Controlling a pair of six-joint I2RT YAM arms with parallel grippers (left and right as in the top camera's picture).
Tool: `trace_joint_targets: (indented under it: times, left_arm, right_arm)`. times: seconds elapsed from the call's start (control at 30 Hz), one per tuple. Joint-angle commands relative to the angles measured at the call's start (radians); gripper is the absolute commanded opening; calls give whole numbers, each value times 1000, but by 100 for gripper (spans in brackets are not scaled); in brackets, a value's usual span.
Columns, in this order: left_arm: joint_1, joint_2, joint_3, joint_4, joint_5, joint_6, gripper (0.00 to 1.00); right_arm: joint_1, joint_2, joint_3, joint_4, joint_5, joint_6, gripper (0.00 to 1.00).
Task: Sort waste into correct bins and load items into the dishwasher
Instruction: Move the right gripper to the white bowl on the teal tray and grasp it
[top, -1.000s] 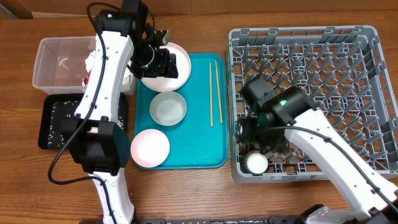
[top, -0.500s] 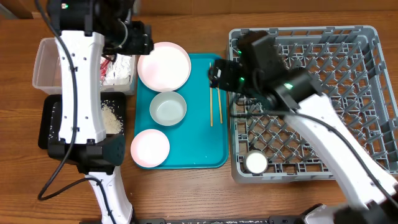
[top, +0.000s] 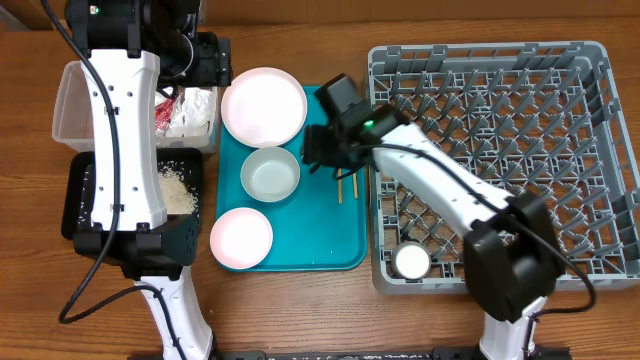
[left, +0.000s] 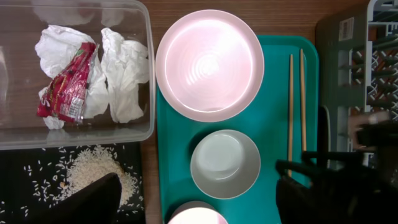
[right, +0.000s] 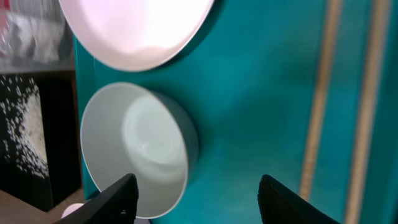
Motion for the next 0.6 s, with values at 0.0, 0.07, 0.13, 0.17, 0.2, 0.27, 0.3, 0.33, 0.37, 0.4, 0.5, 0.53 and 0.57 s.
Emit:
trace_joint_targets:
  times: [0.0, 0.07, 0.13, 0.17, 0.2, 0.27, 0.3, 0.33, 0.37, 0.4, 0.5, 0.53, 0.57]
  left_arm:
    - [6, -15, 19, 7, -24, -14, 83]
    - [6, -15, 18, 16, -53, -14, 86]
    - [6, -15, 18, 31, -109, -21, 89]
    - [8, -15, 18, 39, -131, -31, 96]
    - [10, -15, 18, 47, -148, -39, 100]
    - [12, -15, 18, 59, -159, -43, 100]
    - [12, -15, 18, 63, -160, -43, 100]
    - [12, -15, 18, 65, -163, -43, 100]
    - [12, -15, 18, 65, -163, -42, 100]
    - [12, -15, 18, 65, -163, -42, 100]
    - [11, -15, 18, 66, -162, -43, 100]
    - [11, -15, 18, 68, -163, -43, 100]
    - [11, -15, 18, 71, -163, -43, 100]
  right_arm:
    - [48, 57, 11, 26, -24, -4, 63]
    - [54, 89, 11, 41, -23, 6, 60]
    - [54, 116, 11, 59, -26, 7, 56]
    - [54, 126, 11, 65, -26, 8, 53]
    - [54, 131, 11, 71, -26, 7, 50]
    - [54, 139, 11, 81, -25, 7, 42]
    - [54, 142, 11, 84, -25, 7, 36]
    - [54, 143, 11, 84, -22, 8, 32]
    - [54, 143, 11, 84, -18, 8, 28]
    - [54, 143, 11, 81, -14, 8, 25]
    - [54, 143, 11, 71, 7, 29, 13]
    - [54, 143, 11, 66, 9, 31, 8]
    - [53, 143, 11, 61, 13, 31, 4]
